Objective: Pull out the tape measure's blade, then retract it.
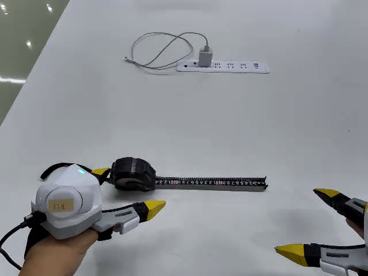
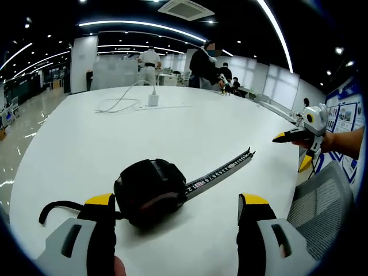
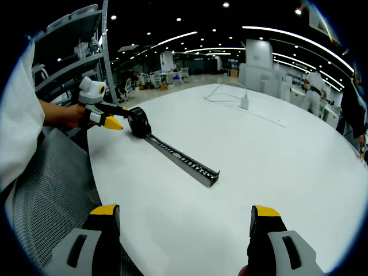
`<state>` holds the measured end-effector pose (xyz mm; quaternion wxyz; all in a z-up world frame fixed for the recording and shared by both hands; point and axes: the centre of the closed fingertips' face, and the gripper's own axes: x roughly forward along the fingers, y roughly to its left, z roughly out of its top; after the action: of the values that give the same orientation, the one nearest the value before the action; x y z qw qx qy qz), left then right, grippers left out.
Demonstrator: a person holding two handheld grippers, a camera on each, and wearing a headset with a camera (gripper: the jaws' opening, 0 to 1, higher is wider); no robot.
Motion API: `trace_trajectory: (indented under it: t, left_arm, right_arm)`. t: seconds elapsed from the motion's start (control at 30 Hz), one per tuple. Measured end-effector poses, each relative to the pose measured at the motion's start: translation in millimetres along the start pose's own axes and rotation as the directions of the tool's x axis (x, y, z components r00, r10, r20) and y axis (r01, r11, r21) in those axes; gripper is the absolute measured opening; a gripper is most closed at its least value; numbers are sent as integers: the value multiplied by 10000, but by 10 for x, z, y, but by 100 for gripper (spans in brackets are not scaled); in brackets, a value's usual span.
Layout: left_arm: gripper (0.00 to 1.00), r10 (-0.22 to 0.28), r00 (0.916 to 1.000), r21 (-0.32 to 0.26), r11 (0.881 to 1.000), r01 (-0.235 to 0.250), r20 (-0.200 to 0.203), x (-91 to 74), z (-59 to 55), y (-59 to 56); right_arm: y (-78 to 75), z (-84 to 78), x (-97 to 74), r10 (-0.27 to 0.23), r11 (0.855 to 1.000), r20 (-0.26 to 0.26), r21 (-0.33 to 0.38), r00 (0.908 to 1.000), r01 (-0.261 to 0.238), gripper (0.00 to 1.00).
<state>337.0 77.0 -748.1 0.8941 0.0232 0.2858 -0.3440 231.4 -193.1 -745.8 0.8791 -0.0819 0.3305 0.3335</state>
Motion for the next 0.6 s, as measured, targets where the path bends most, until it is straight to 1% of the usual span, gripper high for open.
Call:
trace_trajectory:
  t: [0.13, 0.17, 0.23, 0.3, 0.33, 0.4, 0.47, 0.5, 0.53, 0.6]
  left_arm:
    - [84, 236, 9997, -265, 9994, -233, 102, 18, 14, 18]
    - [84, 332, 9994, -398, 9987, -327, 112, 25, 14, 25]
    - [82, 497, 9987, -394, 9980, -493, 102, 34, 17, 32]
    - [82, 661, 9977, -546, 9964, -652, 154, 42, 24, 38]
    - [81, 761, 9970, -525, 9958, -753, 131, 51, 25, 39]
    - [81, 905, 9958, -593, 9942, -896, 133, 63, 29, 44]
    - [81, 1016, 9946, -805, 9918, -997, 199, 74, 41, 52]
    - [81, 1149, 9933, -775, 9905, -1134, 156, 83, 36, 59]
    - [80, 1176, 9929, -778, 9902, -1160, 160, 88, 38, 58]
    - [81, 1228, 9922, -975, 9879, -1202, 211, 95, 45, 57]
  right_arm:
    - [-14, -6, 12, 18, 10000, -21, -45, 10000, -18, 91]
    - [-23, -15, 18, 50, 10000, -66, -57, 10000, -51, 90]
    - [-28, -24, 17, 124, 9999, -165, -103, 9998, -126, 85]
    - [-56, -27, 30, 106, 9996, -247, -248, 9996, -112, 84]
    - [-66, -22, 36, 171, 9995, -267, -257, 9995, -177, 81]
    - [-86, -16, 46, 164, 9990, -320, -408, 9994, -177, 80]
    - [-110, 3, 53, 211, 9984, -341, -520, 9992, -228, 77]
    - [-125, 16, 61, 242, 9981, -361, -553, 9991, -262, 76]
    - [-134, 16, 70, 264, 9974, -410, -665, 9988, -291, 75]
    - [-157, 32, 84, 343, 9963, -423, -778, 9985, -376, 72]
